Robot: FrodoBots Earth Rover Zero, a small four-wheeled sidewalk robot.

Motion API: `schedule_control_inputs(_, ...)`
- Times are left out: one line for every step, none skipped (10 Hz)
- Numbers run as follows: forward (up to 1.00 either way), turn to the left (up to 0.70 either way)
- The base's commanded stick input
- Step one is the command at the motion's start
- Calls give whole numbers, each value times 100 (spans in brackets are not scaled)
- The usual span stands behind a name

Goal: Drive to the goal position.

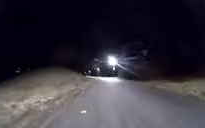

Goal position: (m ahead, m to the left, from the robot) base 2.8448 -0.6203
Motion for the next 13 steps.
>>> schedule_control_inputs(100,-5)
schedule_control_inputs(100,-7)
schedule_control_inputs(100,-11)
schedule_control_inputs(100,-14)
schedule_control_inputs(100,-16)
schedule_control_inputs(100,-18)
schedule_control_inputs(100,-19)
schedule_control_inputs(100,-21)
schedule_control_inputs(100,-21)
schedule_control_inputs(100,-19)
schedule_control_inputs(100,-18)
schedule_control_inputs(100,-16)
schedule_control_inputs(100,-14)
